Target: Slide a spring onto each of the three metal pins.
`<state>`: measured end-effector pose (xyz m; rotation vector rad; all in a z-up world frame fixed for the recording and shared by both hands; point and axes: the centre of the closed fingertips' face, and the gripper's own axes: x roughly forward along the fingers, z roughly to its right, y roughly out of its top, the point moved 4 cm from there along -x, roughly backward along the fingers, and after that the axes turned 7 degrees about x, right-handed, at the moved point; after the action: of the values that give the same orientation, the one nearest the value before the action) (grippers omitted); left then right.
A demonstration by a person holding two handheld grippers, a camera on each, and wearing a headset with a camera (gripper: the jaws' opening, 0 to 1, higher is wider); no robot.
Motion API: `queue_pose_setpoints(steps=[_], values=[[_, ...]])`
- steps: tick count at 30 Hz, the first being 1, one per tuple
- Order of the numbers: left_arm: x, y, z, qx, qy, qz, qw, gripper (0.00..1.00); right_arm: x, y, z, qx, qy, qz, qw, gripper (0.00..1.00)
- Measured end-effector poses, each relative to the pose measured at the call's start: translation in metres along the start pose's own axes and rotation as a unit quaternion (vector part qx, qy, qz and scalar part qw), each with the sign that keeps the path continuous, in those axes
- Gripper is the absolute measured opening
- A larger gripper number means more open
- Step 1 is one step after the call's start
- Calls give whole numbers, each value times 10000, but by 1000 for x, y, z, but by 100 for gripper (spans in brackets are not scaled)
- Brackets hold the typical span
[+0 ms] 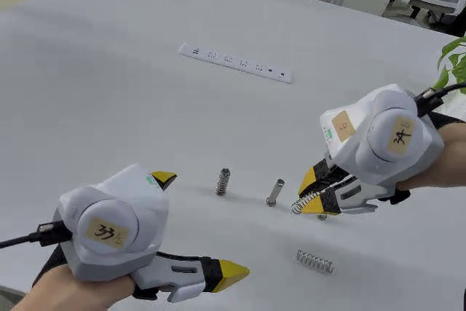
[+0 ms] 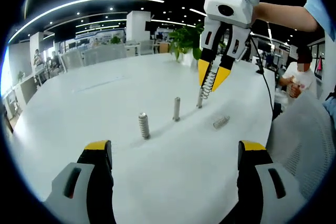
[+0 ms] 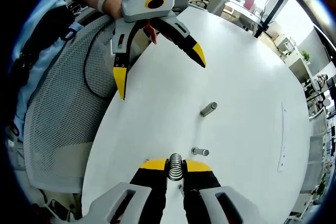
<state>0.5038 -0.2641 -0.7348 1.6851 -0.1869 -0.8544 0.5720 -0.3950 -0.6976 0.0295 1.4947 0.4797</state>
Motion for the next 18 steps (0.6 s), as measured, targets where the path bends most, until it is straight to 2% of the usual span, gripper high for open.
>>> queue_pose_setpoints(steps=[6, 13, 18], values=[[0, 0, 0, 25, 21, 30, 10000, 99, -1, 3, 16, -186, 3, -153, 9997, 8], [4, -2, 5, 308, -62, -105, 9995, 99, 4, 5, 37, -282, -37, -236, 9993, 8], [5, -3, -1, 269, -27, -91, 9996, 99, 10, 7, 46, -342, -6, -302, 9990, 8]])
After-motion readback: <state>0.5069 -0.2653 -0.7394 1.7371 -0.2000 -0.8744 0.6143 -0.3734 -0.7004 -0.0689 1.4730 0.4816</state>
